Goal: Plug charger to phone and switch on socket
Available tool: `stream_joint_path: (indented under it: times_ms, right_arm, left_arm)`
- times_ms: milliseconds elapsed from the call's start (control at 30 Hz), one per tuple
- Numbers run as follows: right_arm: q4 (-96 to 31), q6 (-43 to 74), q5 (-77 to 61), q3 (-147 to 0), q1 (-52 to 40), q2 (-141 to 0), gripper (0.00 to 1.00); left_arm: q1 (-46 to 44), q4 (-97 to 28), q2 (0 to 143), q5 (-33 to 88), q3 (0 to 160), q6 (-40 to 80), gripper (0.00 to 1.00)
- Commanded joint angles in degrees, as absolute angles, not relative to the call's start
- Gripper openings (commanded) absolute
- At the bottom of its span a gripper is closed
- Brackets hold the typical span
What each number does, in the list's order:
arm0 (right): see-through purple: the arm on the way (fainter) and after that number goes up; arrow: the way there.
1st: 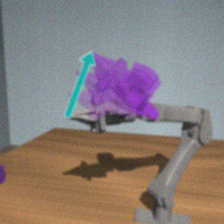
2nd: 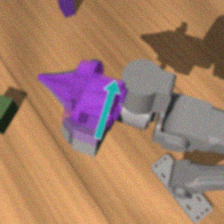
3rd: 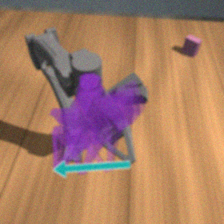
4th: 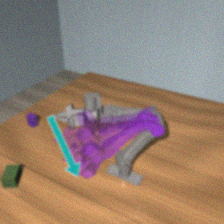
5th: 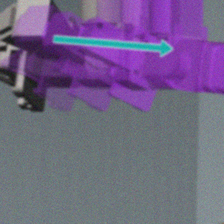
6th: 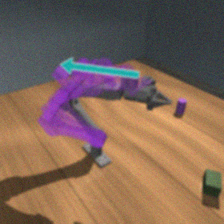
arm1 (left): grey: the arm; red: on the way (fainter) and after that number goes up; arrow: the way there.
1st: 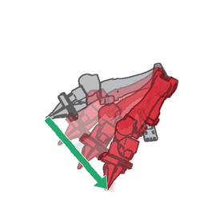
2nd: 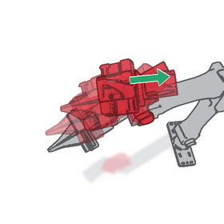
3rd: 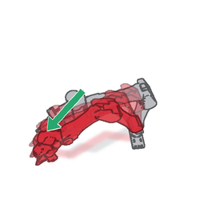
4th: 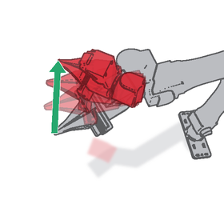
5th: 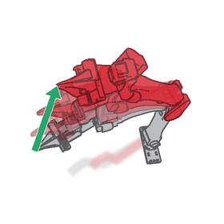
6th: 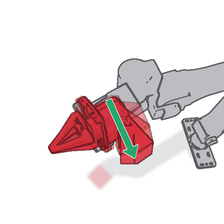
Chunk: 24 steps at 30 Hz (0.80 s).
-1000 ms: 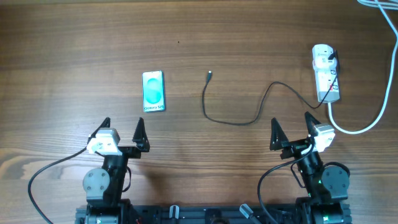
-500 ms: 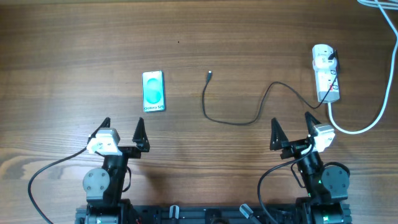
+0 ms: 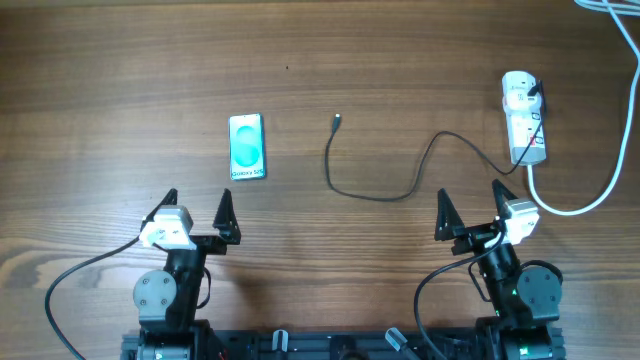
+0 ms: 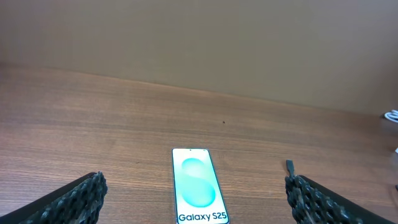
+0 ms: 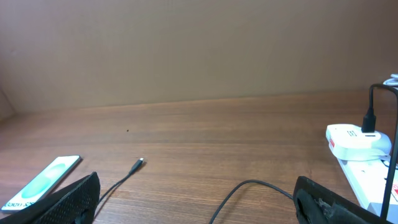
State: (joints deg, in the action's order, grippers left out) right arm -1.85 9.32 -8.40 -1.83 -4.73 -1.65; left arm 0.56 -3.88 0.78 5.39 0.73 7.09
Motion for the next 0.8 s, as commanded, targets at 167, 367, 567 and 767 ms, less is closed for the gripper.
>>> stream_joint_path:
  times_ms: [167,367,567,767]
  right_arm:
    - [0.91,9.02,-8.01,-1.43,-4.91,-1.96,1.00]
    - [1.69,8.99,-10.41,-2.17,-4.91,-1.96,1.00]
    - [1.65,8.97,-12.12,-6.09,-4.91,-5.69,1.00]
    - [0.51,8.95,-15.55,-15.79,-4.91,-17.82,1.00]
  left_arm:
    - [0.97,-3.73,0.38,5.04,0.34,7.92,1.00]
    - [0.97,-3.66,0.38,5.04,0.34,7.92,1.00]
    - [0.97,-4.38,0.93,5.04,2.50,7.92,1.00]
    - [0.97,-7.79,10.37,5.04,11.29,7.92,1.00]
